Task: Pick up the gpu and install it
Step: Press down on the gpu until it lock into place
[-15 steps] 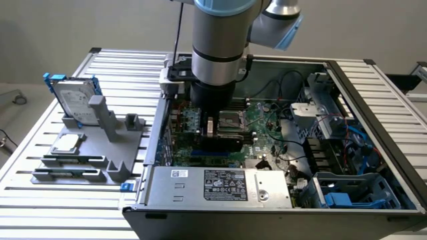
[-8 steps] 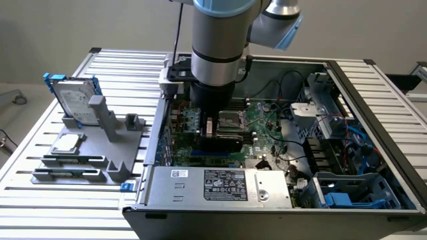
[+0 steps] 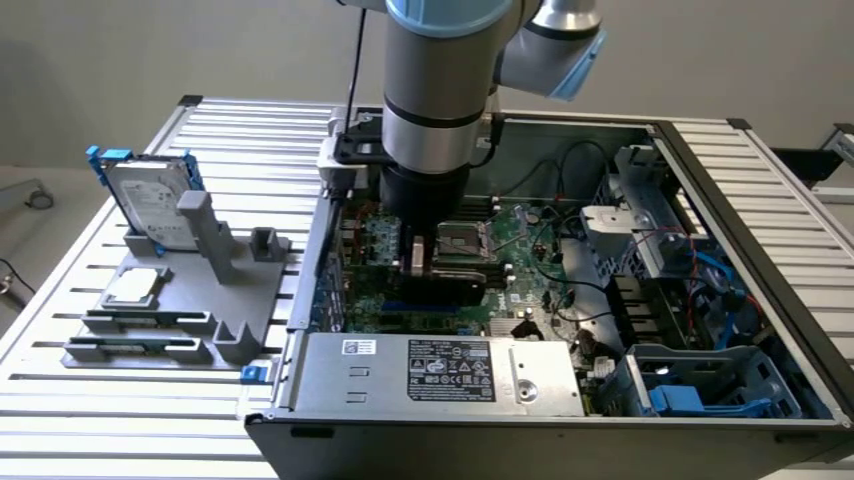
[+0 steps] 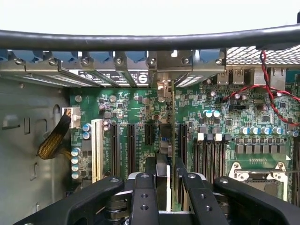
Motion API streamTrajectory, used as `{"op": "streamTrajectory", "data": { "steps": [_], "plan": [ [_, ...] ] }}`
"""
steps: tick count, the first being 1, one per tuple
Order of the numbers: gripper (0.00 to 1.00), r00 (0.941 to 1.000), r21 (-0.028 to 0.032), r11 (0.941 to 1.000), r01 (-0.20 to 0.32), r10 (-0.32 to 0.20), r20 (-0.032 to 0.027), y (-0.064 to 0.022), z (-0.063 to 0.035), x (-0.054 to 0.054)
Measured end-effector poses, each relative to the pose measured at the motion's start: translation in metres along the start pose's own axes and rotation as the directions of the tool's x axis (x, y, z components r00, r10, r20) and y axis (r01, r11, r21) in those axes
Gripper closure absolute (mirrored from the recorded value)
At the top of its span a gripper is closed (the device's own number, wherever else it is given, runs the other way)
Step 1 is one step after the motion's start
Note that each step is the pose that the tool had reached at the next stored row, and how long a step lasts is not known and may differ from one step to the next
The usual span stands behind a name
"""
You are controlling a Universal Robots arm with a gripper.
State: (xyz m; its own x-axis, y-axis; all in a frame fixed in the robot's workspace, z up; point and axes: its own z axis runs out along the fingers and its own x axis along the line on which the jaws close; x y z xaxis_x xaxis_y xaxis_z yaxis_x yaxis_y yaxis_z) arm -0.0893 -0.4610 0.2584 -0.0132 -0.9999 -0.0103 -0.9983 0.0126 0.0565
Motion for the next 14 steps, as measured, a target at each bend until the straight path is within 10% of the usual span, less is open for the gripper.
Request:
{"op": "streamTrajectory", "data": {
  "steps": [14],
  "plan": [
    [0.73,0.9992,0.0001,0.9992,-0.04,0.04,0.0022,0.0025,0.0009,-0.0013]
  ]
}}
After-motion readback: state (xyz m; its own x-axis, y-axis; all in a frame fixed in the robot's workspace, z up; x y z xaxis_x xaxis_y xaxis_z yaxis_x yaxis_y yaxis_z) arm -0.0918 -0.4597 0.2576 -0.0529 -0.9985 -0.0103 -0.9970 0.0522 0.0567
